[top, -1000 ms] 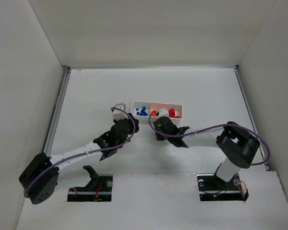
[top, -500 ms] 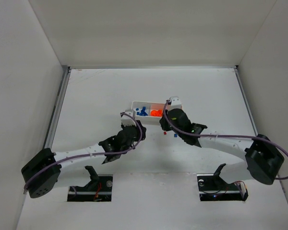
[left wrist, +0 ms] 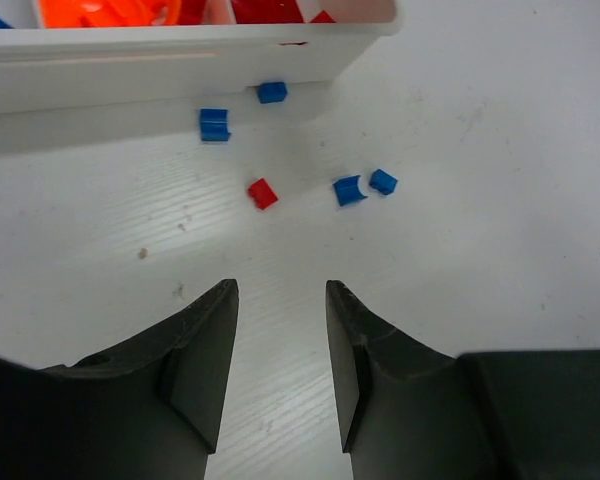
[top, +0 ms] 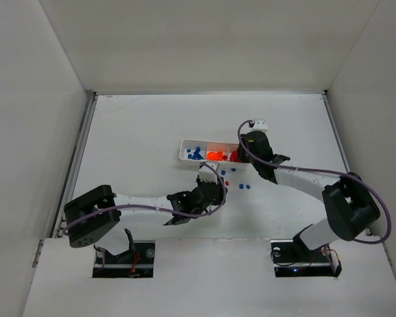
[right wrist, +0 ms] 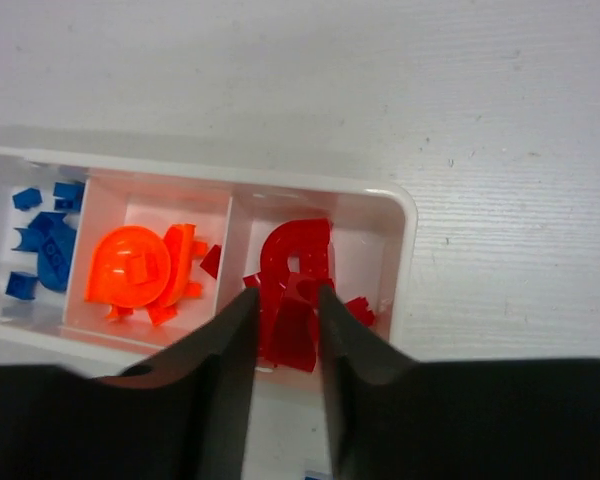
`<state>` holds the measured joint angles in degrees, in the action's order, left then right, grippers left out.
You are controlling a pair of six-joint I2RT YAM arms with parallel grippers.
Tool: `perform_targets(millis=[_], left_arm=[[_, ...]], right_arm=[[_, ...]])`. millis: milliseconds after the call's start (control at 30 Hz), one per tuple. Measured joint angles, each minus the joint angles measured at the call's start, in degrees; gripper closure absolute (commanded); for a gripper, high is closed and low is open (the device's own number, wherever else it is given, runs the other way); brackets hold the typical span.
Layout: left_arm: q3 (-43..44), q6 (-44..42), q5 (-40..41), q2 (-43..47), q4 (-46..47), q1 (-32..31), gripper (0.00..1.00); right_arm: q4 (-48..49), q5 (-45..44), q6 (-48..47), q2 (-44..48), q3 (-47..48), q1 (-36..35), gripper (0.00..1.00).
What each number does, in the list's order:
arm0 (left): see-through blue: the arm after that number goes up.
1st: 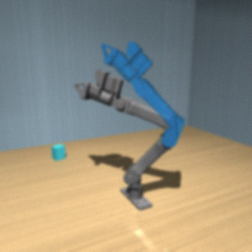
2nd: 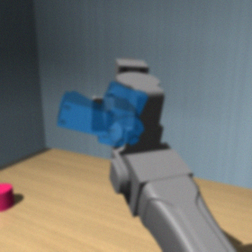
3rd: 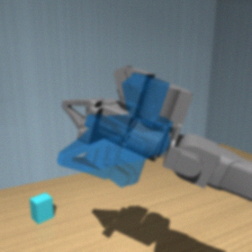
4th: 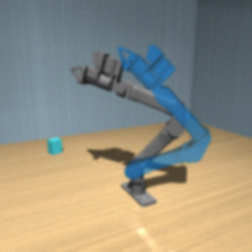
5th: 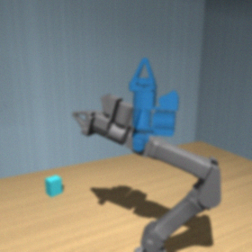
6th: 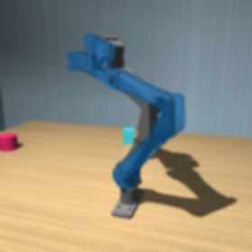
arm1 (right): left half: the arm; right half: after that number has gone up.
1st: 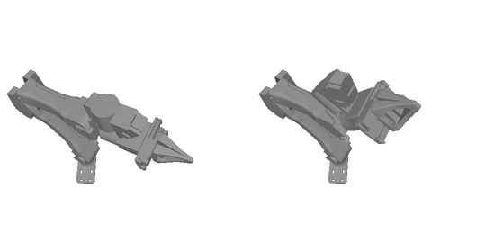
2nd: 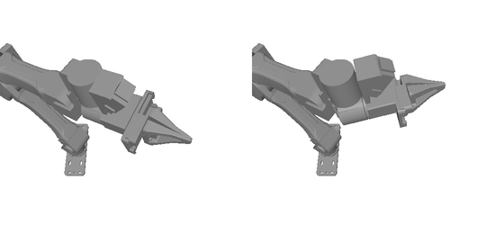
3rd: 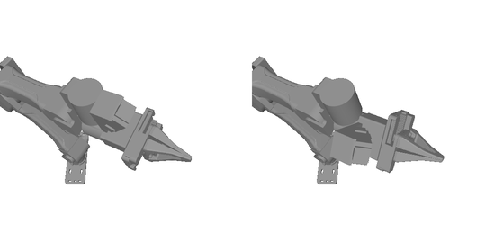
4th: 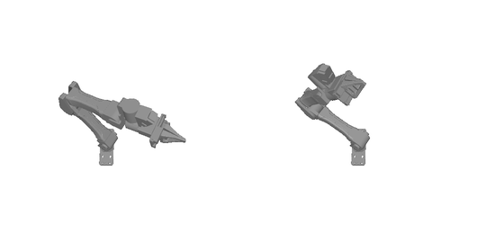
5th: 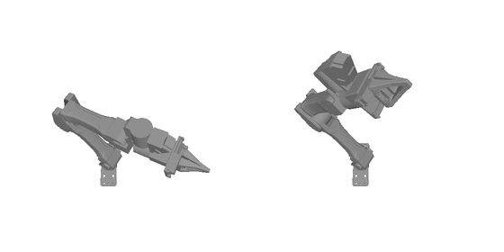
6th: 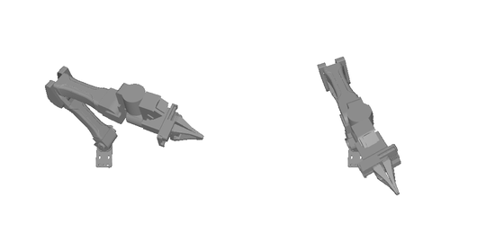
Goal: Sort the legos into containers by color
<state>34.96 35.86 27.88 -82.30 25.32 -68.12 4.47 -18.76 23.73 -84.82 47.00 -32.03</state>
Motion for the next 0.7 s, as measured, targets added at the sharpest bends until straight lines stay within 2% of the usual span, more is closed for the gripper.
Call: perform_targets(millis=[100,233,533,700], left_arm=[[2.6,0.0,0.0,-3.5,0.6,-1.7,0.62],[6.3,-0.6,0.0,-8.4,0.9,-3.9,0.62],[16.4,-2.8,2.6,-20.6,0.7,-6.2,0.63],[20.8,-3.0,5.4,-26.5,-0.7,-5.7,0.66]], right_arm=[[0.2,0.2,-0.1,-0.7,0.0,0.1,0.49],[1.5,0.0,0.0,1.3,-0.6,0.1,0.50],[4.5,-1.2,2.0,14.7,-7.8,1.2,0.51],[6.2,-0.8,3.8,16.2,-11.5,2.7,0.51]])
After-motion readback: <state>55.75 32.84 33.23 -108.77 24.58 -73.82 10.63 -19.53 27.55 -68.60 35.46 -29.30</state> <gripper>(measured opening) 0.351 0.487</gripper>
